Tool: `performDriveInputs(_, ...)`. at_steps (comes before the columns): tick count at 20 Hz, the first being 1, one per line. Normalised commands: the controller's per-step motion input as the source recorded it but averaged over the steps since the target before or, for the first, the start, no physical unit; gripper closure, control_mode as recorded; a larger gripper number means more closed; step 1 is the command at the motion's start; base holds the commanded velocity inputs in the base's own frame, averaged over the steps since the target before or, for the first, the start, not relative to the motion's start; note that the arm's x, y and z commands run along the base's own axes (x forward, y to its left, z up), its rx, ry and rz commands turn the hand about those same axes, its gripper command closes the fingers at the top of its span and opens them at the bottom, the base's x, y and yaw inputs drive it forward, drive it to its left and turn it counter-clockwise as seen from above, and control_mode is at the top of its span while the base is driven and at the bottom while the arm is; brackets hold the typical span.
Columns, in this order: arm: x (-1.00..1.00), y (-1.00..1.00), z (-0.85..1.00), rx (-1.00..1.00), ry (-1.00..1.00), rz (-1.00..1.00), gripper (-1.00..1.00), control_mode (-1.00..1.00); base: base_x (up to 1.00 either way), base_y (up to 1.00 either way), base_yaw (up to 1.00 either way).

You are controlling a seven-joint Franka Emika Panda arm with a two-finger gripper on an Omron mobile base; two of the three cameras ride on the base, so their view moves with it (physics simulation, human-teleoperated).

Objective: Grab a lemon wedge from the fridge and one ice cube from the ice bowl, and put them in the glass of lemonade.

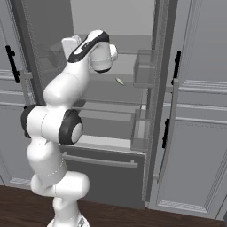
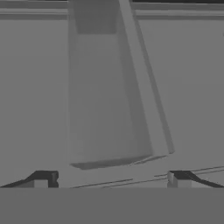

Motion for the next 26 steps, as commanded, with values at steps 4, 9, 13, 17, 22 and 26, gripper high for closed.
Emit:
performDriveInputs(4, 0.52, 0.12, -0.12, 0.00, 0.00, 0.00, -1.00, -1.00, 0.00, 0.00, 0.00)
performDriveInputs(9, -0.29, 0.60, -0.04, 0.00, -0.03, 0.03, -1.00, -1.00, 0.00, 0.00, 0.00)
performDriveInputs(13, -0.55, 1.00, 0.00, 0.00, -0.11, 0.08, -1.00, -1.00, 0.00, 0.00, 0.00)
performDriveInputs(17, -0.66, 0.99, 0.00, 0.00, -0.14, 0.06, -1.00, -1.00, 0.00, 0.00, 0.00)
performDriveInputs(22, -0.52, 0.98, 0.00, 0.00, -0.19, 0.02, -1.00, -1.00, 0.00, 0.00, 0.00)
performDriveInputs(26, -0.60, 1.00, 0.00, 0.00, -0.23, 0.00, -1.00, -1.00, 0.00, 0.00, 0.00)
